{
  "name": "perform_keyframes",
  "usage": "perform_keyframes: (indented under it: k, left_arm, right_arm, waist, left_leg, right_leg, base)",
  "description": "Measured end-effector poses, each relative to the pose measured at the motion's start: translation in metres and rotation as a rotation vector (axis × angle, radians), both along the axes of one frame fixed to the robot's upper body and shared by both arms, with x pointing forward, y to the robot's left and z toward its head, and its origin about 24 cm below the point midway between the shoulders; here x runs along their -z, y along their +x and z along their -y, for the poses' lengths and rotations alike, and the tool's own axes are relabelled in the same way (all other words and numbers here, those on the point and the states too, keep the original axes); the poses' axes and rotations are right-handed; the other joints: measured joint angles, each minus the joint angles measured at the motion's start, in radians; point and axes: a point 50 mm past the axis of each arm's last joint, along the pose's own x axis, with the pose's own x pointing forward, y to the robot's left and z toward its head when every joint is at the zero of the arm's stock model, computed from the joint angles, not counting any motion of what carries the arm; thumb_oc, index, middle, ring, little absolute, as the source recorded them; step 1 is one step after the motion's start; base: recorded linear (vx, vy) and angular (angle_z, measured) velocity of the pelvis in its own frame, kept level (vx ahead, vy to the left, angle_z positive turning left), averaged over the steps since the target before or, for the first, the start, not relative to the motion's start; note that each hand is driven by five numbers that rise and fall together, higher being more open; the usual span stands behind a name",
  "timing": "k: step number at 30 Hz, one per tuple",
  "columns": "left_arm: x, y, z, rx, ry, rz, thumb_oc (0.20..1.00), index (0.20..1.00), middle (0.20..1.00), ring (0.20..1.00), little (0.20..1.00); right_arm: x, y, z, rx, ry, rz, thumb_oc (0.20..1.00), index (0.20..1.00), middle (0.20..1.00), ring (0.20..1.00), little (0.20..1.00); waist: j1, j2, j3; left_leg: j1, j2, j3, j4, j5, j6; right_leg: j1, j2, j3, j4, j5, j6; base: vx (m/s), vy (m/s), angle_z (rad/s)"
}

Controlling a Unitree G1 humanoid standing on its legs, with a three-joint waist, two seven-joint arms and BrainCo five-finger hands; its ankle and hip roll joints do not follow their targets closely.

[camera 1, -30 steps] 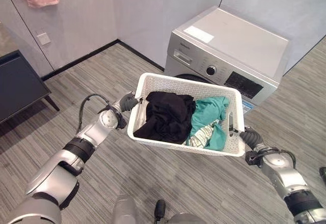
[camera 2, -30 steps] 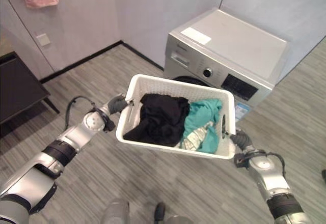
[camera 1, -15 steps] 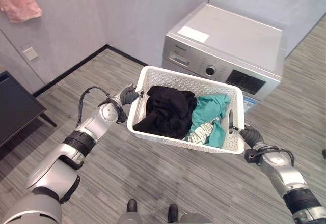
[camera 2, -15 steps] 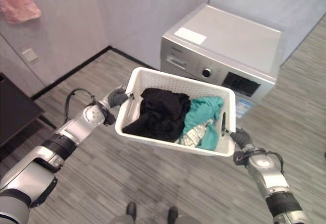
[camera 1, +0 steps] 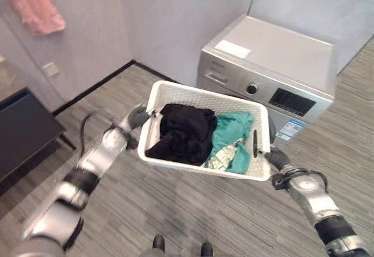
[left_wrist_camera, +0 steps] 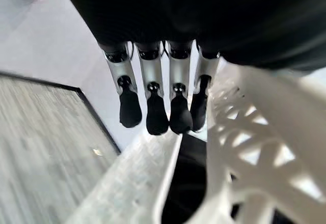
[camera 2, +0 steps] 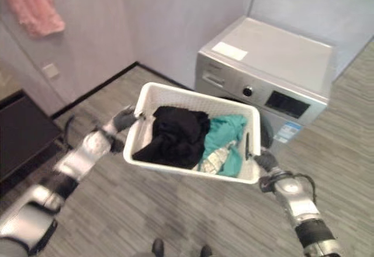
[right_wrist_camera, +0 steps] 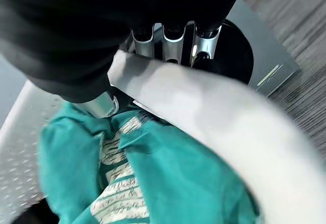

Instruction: Grab the laundry basket,head to the washer,open it,put in the laundry and shut it.

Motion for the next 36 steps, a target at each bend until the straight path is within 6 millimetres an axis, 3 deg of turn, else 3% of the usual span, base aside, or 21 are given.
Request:
perform_keyframes:
  k: [2, 4, 8, 15, 21, 28, 29, 36]
  left_arm:
    - [0.019, -0.012, -0.008, -0.028, -0.004, -0.061, 0.200, 0.200, 0.200, 0.200, 0.200]
    - [0.039, -0.025, -0.016, -0.060, -0.010, -0.127, 0.200, 0.200, 0.200, 0.200, 0.200]
    - [0.039, -0.027, -0.022, -0.086, -0.021, -0.127, 0.200, 0.200, 0.200, 0.200, 0.200]
    - [0.022, -0.024, -0.026, -0.103, -0.053, -0.060, 0.200, 0.200, 0.200, 0.200, 0.200]
    - [0.008, -0.023, -0.021, -0.080, -0.059, -0.004, 0.200, 0.200, 0.200, 0.200, 0.200]
    - [-0.021, -0.022, -0.015, -0.040, -0.080, 0.107, 0.200, 0.200, 0.200, 0.200, 0.200]
    - [-0.033, -0.024, -0.014, -0.001, -0.056, 0.134, 0.200, 0.200, 0.200, 0.200, 0.200]
    - [-0.059, -0.024, -0.019, 0.047, 0.027, 0.200, 0.200, 0.200, 0.200, 0.200, 0.200]
  right_arm:
    - [0.003, 0.000, -0.002, -0.022, -0.023, -0.017, 0.200, 0.200, 0.200, 0.200, 0.200]
    - [0.007, 0.000, -0.005, -0.042, -0.043, -0.033, 0.200, 0.200, 0.200, 0.200, 0.200]
    - [0.006, 0.001, -0.011, -0.061, -0.035, -0.029, 0.200, 0.200, 0.200, 0.200, 0.200]
    - [-0.010, 0.005, -0.015, -0.092, -0.043, 0.037, 0.200, 0.200, 0.200, 0.200, 0.200]
    - [-0.041, 0.008, -0.003, -0.119, -0.094, 0.125, 0.200, 0.200, 0.200, 0.200, 0.200]
    - [-0.076, 0.001, 0.011, -0.149, -0.129, 0.221, 0.200, 0.200, 0.200, 0.200, 0.200]
    - [-0.087, -0.004, 0.017, -0.147, -0.128, 0.251, 0.200, 0.200, 0.200, 0.200, 0.200]
    - [-0.104, -0.004, 0.019, -0.171, -0.115, 0.289, 0.200, 0.200, 0.200, 0.200, 0.200]
  waist:
    - [0.005, 0.006, -0.001]
    - [0.038, 0.016, 0.005]
    - [0.059, 0.023, 0.009]
    - [0.052, 0.045, 0.023]
    - [0.047, 0.048, 0.026]
    - [0.034, 0.026, 0.042]
    - [0.030, 0.007, 0.053]
    - [0.023, -0.011, 0.063]
  left_leg:
    - [-0.006, -0.001, -0.007, 0.001, 0.000, 0.000]
    - [-0.008, -0.001, -0.010, 0.001, 0.000, 0.000]
    - [-0.008, -0.001, -0.010, 0.001, 0.000, 0.000]
    - [-0.007, 0.000, -0.004, -0.003, 0.000, 0.001]
    - [-0.008, 0.000, 0.001, 0.000, -0.001, 0.002]
    - [-0.006, 0.001, 0.003, 0.000, -0.002, 0.002]
    - [-0.004, 0.002, 0.006, 0.001, -0.002, 0.002]
    - [0.014, -0.002, 0.069, 0.001, -0.012, 0.011]
  right_leg:
    - [-0.002, 0.000, -0.014, -0.001, 0.000, 0.000]
    - [-0.003, 0.000, -0.017, -0.001, 0.000, 0.000]
    - [-0.002, 0.000, -0.017, -0.002, -0.001, 0.000]
    - [-0.005, 0.000, -0.012, -0.001, -0.001, 0.001]
    - [-0.008, 0.000, -0.008, 0.007, 0.000, 0.002]
    - [-0.007, 0.002, -0.003, 0.007, 0.001, 0.004]
    - [-0.007, 0.003, 0.006, 0.007, 0.002, 0.005]
    - [-0.023, -0.002, 0.075, 0.007, 0.020, 0.019]
  base:
    - [0.05, 0.008, 0.13]
    - [0.04, 0.005, 0.05]
    - [0.01, 0.000, 0.01]
    - [0.00, 0.008, -0.02]
    - [0.00, 0.003, -0.01]
    - [-0.03, 0.013, -0.02]
    - [-0.03, 0.048, -0.12]
    - [-0.03, 0.131, -0.30]
